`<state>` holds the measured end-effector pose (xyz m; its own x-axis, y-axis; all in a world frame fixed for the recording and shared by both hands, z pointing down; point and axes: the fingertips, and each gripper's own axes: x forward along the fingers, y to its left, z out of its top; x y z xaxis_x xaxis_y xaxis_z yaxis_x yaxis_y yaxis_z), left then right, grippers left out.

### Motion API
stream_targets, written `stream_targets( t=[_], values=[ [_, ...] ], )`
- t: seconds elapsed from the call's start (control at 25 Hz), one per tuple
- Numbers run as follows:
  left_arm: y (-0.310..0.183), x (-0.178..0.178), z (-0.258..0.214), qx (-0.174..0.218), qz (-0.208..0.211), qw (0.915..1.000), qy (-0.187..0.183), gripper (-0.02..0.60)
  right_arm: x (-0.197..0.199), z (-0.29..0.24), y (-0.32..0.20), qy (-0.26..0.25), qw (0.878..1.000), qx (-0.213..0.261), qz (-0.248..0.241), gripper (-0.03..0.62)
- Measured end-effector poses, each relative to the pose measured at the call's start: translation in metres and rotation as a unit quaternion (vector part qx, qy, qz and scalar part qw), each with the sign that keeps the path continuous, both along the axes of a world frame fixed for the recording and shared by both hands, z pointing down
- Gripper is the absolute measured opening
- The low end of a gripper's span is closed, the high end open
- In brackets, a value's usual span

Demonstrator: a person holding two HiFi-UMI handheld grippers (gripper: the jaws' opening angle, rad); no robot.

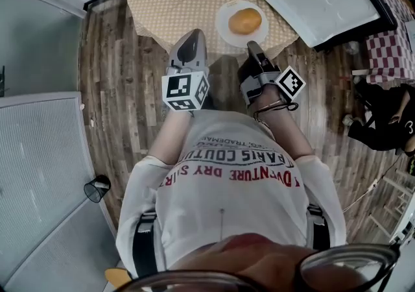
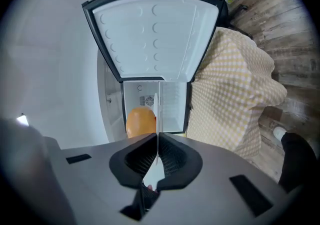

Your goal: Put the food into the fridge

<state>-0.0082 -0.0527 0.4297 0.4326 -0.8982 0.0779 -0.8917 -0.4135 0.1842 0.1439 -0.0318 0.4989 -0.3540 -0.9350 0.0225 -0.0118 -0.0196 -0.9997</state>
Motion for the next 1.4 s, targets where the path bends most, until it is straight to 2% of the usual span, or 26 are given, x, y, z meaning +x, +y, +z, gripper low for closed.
stream_targets(
  t=[0.2, 0.44, 0.68, 1.0, 1.4],
  values=[
    [-0.082, -0.022, -0.005, -0.005, 0.026, 0.9996, -0.001, 0.028, -0.019, -0.005, -0.073, 0.0, 0.999, -0.012, 0.033, 0.031],
    [-0.175, -0.052, -0.013, 0.0, 0.051, 0.9987, 0.004, 0.028, -0.045, -0.013, -0.157, 0.005, 0.998, -0.003, 0.06, 0.031],
    [-0.242, -0.069, -0.013, 0.002, 0.07, 0.9976, 0.004, 0.028, -0.065, -0.018, -0.215, -0.007, 0.997, 0.002, 0.08, 0.031],
    [-0.283, -0.071, -0.01, -0.01, 0.07, 0.9975, 0.01, 0.028, -0.061, -0.027, -0.255, 0.002, 0.997, 0.001, 0.082, 0.031],
    [-0.303, -0.066, -0.007, -0.022, 0.04, 0.9989, 0.006, 0.028, -0.049, -0.035, -0.298, 0.01, 0.998, -0.005, 0.058, 0.031]
  ],
)
